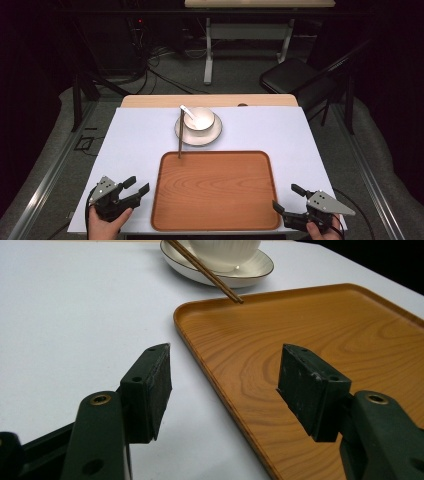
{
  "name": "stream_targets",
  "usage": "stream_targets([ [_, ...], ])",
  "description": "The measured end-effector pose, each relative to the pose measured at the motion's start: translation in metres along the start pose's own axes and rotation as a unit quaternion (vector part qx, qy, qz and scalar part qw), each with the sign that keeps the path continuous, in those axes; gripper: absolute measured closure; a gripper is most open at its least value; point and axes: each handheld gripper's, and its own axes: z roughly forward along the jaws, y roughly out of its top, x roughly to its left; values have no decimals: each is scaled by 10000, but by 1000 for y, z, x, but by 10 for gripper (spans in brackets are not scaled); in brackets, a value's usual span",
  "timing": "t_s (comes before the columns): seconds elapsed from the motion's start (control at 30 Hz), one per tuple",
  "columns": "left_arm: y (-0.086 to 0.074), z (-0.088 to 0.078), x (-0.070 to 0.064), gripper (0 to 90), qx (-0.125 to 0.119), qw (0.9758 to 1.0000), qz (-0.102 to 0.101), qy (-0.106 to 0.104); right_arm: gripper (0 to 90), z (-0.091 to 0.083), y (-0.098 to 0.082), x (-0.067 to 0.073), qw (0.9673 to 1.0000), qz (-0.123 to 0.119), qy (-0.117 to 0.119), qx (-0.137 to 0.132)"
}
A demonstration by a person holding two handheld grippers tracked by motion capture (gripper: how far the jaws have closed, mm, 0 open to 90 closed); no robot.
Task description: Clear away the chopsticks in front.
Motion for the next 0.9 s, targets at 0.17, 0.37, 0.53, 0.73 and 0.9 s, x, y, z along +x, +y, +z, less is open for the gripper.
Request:
stream_targets([
  [0.17,1,6,6,380,135,9997,-220,40,147,-1,0,0,10000,-3,-31,-7],
  [0.37,11,14,8,379,333,9989,-301,119,147,0,0,0,10000,12,-22,-8],
  [0.53,27,22,9,374,374,9989,-271,30,147,0,0,0,10000,12,-30,-24],
  [0.73,45,33,6,368,476,9989,27,18,147,-1,0,0,10000,20,-39,-17],
  [0.9,59,45,5,383,635,9979,92,36,147,0,0,0,10000,-1,-36,-17],
])
